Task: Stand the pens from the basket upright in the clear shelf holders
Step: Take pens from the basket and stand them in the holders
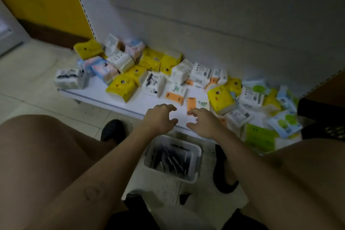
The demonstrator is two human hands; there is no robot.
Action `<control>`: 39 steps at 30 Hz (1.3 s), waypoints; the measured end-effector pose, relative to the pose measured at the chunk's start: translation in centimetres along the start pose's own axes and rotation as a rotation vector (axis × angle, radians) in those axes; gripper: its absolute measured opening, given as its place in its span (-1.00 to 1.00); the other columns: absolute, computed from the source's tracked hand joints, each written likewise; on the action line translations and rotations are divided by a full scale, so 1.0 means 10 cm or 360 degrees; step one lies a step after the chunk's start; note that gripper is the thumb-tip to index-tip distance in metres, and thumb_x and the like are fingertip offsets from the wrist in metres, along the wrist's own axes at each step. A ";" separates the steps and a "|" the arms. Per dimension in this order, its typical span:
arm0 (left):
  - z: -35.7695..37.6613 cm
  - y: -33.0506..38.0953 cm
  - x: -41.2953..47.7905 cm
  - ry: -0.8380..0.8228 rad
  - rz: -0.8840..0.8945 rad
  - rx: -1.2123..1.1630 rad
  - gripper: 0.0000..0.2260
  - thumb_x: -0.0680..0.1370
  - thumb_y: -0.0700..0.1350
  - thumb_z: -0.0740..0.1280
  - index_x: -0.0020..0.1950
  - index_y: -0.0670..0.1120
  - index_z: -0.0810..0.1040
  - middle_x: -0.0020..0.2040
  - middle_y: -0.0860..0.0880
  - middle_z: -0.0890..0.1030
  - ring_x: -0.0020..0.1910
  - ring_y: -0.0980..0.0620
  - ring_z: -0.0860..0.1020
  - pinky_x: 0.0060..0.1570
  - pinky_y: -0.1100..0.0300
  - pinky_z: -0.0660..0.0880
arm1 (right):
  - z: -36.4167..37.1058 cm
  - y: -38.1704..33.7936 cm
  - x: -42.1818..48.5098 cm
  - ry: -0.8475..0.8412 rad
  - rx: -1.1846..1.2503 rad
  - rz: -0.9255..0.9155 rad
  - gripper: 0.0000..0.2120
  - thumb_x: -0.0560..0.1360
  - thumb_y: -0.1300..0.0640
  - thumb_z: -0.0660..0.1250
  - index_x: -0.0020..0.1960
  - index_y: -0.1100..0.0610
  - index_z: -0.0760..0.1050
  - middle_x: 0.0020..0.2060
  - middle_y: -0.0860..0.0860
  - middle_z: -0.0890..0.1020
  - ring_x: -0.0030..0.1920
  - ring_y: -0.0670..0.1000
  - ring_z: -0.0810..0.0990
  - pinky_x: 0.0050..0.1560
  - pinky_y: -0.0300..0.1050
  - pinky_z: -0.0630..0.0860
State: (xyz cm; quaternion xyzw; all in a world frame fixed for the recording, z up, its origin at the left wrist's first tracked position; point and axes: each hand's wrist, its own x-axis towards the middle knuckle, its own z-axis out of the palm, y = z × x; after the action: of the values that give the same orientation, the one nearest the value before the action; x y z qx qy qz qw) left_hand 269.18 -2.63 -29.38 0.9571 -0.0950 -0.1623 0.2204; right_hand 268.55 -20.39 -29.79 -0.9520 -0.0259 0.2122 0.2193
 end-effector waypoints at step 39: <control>2.37 -1.22 0.48 -0.0830 -0.1113 -0.0950 -0.60 0.53 -0.09 0.37 0.33 -0.21 0.48 0.28 -0.19 0.52 0.28 -0.17 0.48 0.30 -0.04 0.42 | 1.98 0.73 0.94 -0.0942 0.0359 0.0715 -0.62 0.59 0.13 0.27 0.37 0.21 0.39 0.29 0.13 0.49 0.26 0.11 0.48 0.30 -0.06 0.44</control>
State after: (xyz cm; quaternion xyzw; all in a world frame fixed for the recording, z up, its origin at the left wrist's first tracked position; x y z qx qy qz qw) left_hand 266.59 -2.28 -56.33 0.7550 0.2287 -0.4789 0.3851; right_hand 268.55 -17.57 -52.73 -0.8014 0.1447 0.5220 0.2536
